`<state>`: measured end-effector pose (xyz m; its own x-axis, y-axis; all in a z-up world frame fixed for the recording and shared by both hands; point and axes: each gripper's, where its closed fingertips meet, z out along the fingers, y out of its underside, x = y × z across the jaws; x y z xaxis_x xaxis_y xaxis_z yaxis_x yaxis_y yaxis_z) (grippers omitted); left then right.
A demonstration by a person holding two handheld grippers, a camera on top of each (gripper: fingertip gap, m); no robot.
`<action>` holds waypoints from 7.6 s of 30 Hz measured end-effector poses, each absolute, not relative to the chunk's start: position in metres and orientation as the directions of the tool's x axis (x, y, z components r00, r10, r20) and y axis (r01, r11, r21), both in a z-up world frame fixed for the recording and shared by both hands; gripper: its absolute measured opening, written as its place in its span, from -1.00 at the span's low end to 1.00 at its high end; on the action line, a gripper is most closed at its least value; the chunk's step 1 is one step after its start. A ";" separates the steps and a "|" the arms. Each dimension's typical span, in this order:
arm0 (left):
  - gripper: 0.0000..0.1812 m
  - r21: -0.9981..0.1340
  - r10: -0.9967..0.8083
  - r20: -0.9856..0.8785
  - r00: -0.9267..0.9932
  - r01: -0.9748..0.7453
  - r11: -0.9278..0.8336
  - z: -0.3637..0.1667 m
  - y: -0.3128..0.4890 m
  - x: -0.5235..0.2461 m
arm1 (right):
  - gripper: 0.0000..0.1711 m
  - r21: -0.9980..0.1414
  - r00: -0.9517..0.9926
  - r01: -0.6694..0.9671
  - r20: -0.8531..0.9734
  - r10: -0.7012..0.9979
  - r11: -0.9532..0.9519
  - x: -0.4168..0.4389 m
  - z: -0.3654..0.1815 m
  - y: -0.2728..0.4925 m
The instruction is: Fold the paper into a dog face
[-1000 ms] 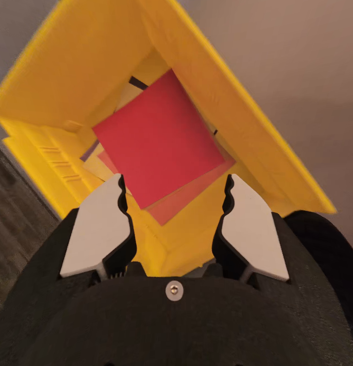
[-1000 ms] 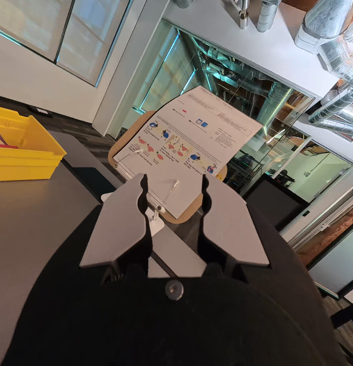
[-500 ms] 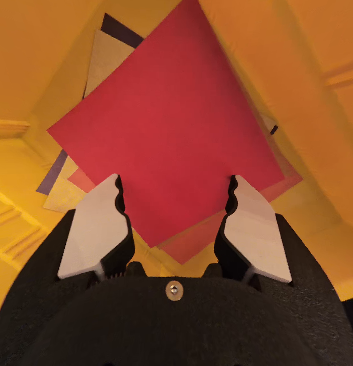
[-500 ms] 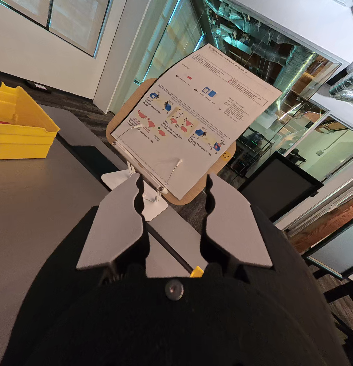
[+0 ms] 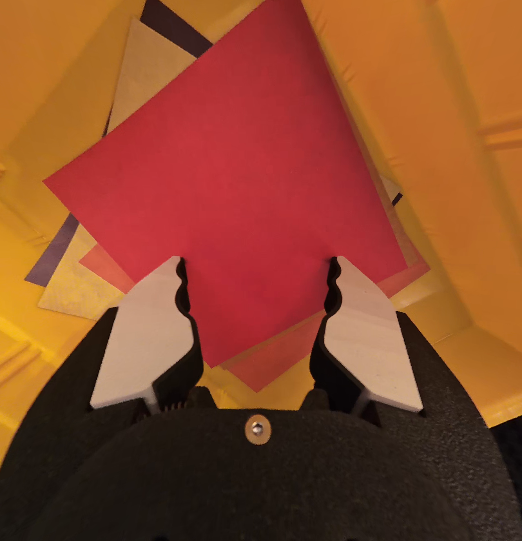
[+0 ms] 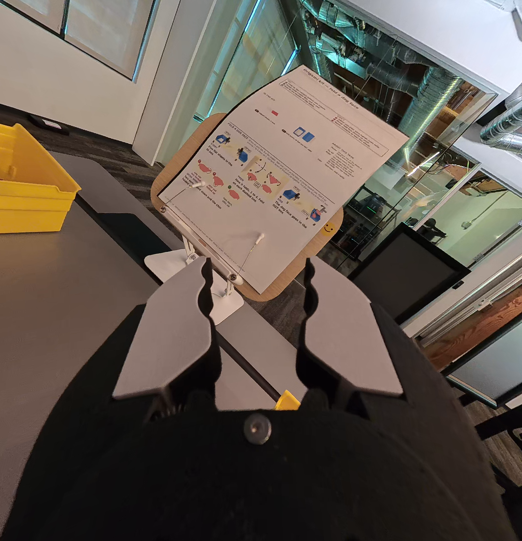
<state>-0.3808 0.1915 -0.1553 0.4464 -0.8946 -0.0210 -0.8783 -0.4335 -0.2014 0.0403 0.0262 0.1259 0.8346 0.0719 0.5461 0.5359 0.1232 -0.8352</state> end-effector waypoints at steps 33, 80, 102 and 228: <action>-0.10 -0.221 -0.880 -0.026 0.474 -0.862 -0.457 -0.155 0.184 -0.381 | -0.28 -0.838 0.841 0.526 0.538 0.056 0.143 0.045 0.136 0.019; -0.61 -0.634 -0.869 -0.400 0.290 -0.772 0.034 0.019 0.066 -0.156 | -0.20 -0.947 0.767 0.012 -0.197 0.610 -0.320 -0.071 0.022 0.054; -0.01 -0.464 -0.978 -0.021 0.205 -0.869 -0.172 -0.132 0.020 -0.160 | -0.23 -0.490 0.673 0.613 -0.088 0.735 -0.620 -0.051 -0.136 0.021; -0.75 -0.863 -0.993 -0.035 0.111 -0.504 -0.026 -0.076 -0.084 -0.200 | -0.98 -0.575 0.256 0.785 0.639 0.726 0.229 -0.102 -0.119 -0.030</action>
<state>-0.1998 -0.0844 -0.0765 0.1105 -0.9933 -0.0345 -0.5039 -0.0261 -0.8634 -0.1022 -0.0303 -0.1188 0.2559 0.7258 0.6386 0.7851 0.2294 -0.5753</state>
